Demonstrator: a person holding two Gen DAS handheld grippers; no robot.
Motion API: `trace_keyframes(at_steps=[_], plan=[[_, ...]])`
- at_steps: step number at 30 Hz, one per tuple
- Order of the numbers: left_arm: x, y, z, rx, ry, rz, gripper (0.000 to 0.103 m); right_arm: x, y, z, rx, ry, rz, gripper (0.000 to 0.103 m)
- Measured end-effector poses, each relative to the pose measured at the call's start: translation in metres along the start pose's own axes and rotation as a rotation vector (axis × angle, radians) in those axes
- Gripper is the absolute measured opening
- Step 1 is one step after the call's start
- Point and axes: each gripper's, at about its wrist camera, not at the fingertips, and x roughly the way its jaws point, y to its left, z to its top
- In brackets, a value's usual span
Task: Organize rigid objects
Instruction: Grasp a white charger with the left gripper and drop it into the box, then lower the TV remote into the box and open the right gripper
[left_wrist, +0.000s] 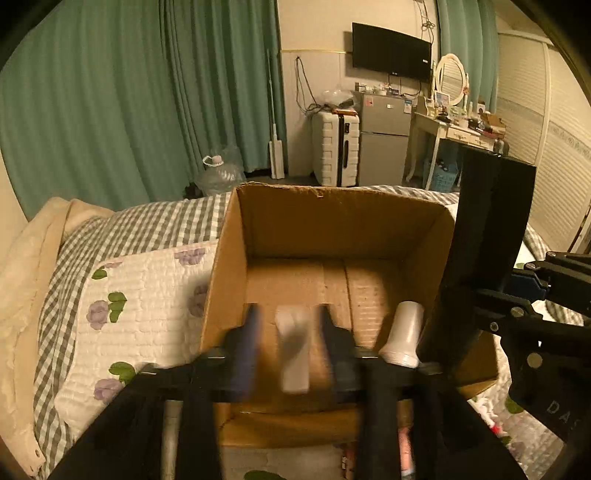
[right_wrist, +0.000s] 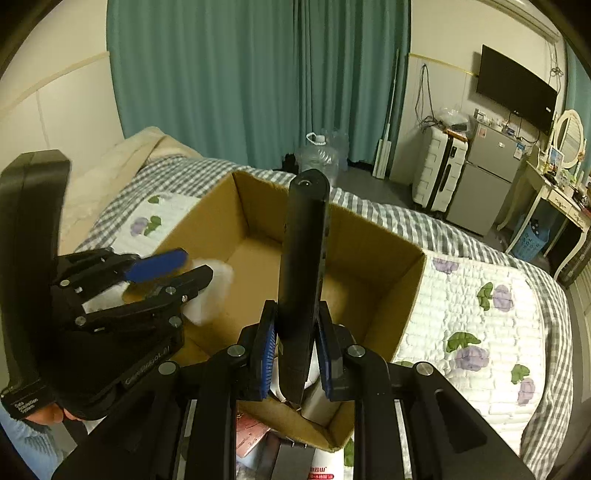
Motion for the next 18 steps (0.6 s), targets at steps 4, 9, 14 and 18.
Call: trace_keyframes(at_steps=[4, 9, 14, 18], plan=[[-0.004, 0.005, -0.002, -0.014, -0.030, -0.003, 0.064, 0.016, 0.001, 0.000, -0.005, 0.029, -0.003, 0.019], [-0.006, 0.012, -0.005, -0.032, -0.049, -0.018, 0.064, 0.041, 0.003, 0.002, -0.005, 0.085, 0.007, 0.020], [-0.017, 0.014, -0.008, -0.042, -0.077, -0.028, 0.064, 0.048, 0.002, 0.008, 0.028, 0.052, 0.000, 0.034], [-0.029, 0.017, -0.008, -0.045, -0.102, -0.025, 0.065, 0.034, -0.005, 0.009, 0.058, 0.002, -0.054, 0.061]])
